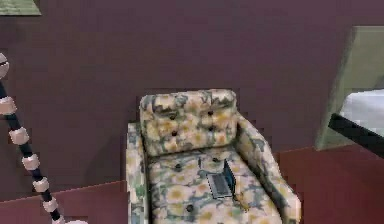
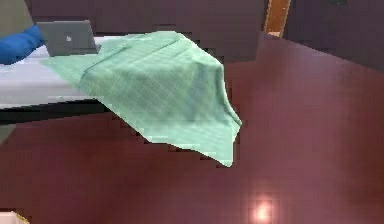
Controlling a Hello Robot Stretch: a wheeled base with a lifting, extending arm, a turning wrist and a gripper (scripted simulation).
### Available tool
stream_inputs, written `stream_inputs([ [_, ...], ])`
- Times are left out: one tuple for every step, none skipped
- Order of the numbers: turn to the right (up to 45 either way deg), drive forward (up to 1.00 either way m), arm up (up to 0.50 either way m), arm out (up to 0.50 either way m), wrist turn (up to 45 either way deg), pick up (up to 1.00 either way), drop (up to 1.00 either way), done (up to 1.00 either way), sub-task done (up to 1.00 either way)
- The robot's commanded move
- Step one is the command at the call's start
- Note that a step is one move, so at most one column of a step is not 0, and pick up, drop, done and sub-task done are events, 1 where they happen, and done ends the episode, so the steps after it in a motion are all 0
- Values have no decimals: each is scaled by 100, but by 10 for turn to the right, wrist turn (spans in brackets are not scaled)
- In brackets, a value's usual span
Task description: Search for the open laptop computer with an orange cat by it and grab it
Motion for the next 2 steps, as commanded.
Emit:
stream_inputs([
  [-450, 0, 0, 0, 0, 0, 0, 0, 0],
  [-300, 0, 0, 0, 0, 0, 0, 0, 0],
])
